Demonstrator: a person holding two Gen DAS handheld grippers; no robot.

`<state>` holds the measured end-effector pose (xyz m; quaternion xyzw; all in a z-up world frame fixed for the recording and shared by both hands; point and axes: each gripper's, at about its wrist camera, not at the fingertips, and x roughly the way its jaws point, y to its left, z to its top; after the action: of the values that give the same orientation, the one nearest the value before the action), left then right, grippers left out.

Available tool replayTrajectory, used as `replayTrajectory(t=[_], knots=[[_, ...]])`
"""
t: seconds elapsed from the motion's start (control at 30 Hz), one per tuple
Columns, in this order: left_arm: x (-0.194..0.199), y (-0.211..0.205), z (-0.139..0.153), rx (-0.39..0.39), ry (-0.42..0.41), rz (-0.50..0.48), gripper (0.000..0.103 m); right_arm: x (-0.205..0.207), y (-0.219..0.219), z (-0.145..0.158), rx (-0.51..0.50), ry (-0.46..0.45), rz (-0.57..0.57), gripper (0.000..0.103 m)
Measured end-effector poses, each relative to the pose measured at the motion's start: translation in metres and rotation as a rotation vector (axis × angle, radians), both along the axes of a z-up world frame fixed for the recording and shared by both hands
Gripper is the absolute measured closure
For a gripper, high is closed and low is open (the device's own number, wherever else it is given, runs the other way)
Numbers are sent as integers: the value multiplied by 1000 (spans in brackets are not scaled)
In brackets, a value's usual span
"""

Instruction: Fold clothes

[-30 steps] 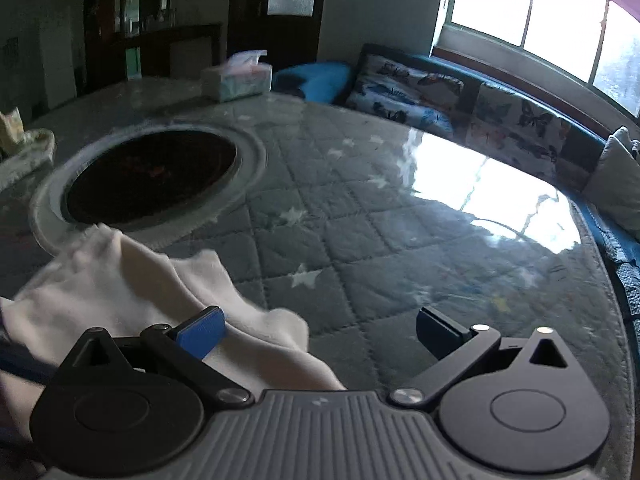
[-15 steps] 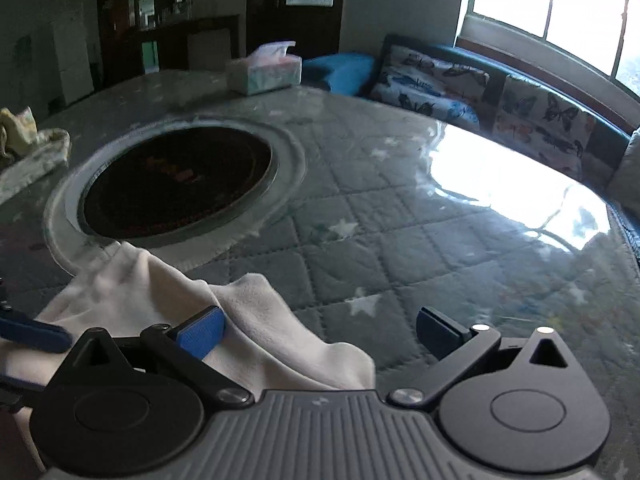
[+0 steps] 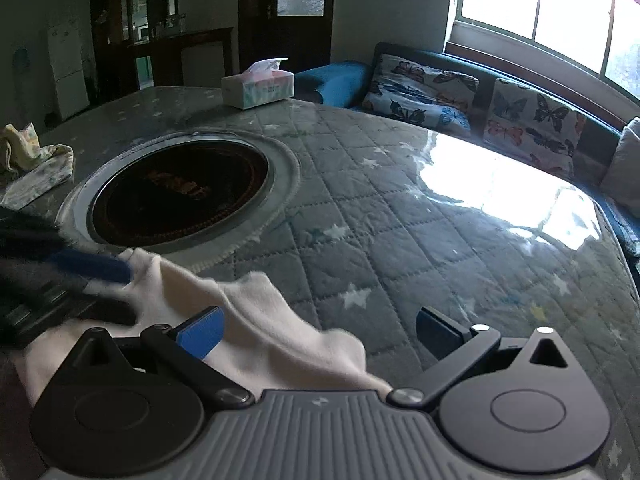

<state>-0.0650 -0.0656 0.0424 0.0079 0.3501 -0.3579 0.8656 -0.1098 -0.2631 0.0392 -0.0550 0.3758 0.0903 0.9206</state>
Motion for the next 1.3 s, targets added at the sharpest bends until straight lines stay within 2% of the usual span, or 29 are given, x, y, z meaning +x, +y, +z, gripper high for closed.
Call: replayTrajectory(t=[0.07, 0.27, 0.47, 0.63, 0.67, 0.77, 0.93, 1.03, 1.17, 1.3], knots=[[10, 0, -8, 19, 20, 16, 65, -10, -4, 1, 2, 0, 4, 0], [10, 14, -5, 14, -13, 32, 65, -45, -2, 2, -25, -6, 64, 3], [-40, 30, 5, 28, -76, -66, 65, -86, 16, 3, -70, -33, 131, 3], [-77, 37, 2, 62, -124, -88, 68, -113, 31, -1, -94, -70, 167, 3], [-81, 38, 1, 68, -133, -96, 73, -115, 35, -3, -101, -65, 176, 3], [-86, 38, -10, 96, -124, -107, 78, -118, 41, -14, -112, -39, 190, 3], [-92, 43, -1, 71, -155, -108, 79, -122, 42, -3, -104, -70, 187, 3], [-93, 46, 1, 49, -154, -117, 79, -123, 38, 7, -53, -93, 186, 4], [-85, 45, -17, 97, -88, -100, 79, -118, 39, -1, -9, -59, 196, 8], [-83, 52, -12, 64, -69, -98, 78, -113, 41, -18, 13, -3, 194, 10]])
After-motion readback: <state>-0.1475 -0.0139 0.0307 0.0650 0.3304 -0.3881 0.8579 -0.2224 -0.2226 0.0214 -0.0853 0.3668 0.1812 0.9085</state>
